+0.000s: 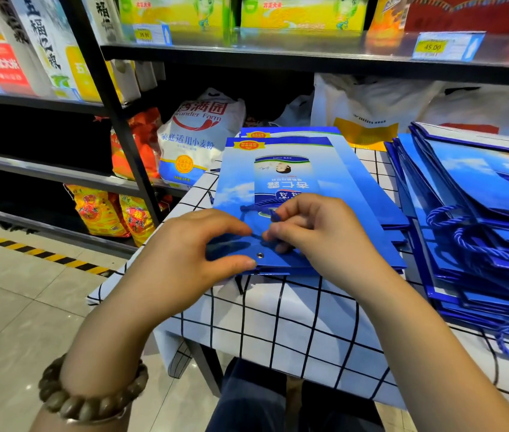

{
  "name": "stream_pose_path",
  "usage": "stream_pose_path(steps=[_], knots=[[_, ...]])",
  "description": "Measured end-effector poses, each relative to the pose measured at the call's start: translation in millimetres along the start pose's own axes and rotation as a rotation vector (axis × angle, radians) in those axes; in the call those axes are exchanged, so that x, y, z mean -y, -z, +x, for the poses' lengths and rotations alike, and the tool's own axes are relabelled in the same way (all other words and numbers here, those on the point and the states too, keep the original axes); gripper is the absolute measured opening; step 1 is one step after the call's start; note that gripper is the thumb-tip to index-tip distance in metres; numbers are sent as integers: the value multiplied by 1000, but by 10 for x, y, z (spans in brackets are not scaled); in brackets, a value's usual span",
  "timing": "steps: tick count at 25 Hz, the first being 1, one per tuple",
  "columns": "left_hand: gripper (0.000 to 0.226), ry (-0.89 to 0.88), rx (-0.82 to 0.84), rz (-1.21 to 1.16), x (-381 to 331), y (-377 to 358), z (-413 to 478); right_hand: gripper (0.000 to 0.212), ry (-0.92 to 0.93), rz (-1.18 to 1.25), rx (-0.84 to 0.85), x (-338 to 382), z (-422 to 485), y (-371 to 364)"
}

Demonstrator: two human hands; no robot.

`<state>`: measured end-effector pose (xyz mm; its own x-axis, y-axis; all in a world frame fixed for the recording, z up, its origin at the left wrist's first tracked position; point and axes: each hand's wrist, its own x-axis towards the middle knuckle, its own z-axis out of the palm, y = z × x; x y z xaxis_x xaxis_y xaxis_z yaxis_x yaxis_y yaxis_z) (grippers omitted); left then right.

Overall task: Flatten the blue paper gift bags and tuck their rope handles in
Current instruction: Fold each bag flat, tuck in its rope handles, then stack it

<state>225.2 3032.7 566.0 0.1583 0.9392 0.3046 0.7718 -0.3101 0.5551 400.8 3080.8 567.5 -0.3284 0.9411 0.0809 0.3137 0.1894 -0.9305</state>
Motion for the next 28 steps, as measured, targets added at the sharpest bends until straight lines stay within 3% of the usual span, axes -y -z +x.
stream_pose_path(steps=[3,12,19,25,28], knots=[[49,25,7,37,70,-30,-35,20,40,-92,-33,7,14,-23],[28,108,48,11,113,32,57,16,-9,-66,-12,17,31,-69],[41,-21,-11,43,120,26,24,17,-11,-168,-19,-21,47,-92],[25,-144,-125,156,98,-12,11,9,114,-393,151,45,-24,5],[13,-147,-191,171,81,-63,-10,27,192,-565,255,44,-58,76]])
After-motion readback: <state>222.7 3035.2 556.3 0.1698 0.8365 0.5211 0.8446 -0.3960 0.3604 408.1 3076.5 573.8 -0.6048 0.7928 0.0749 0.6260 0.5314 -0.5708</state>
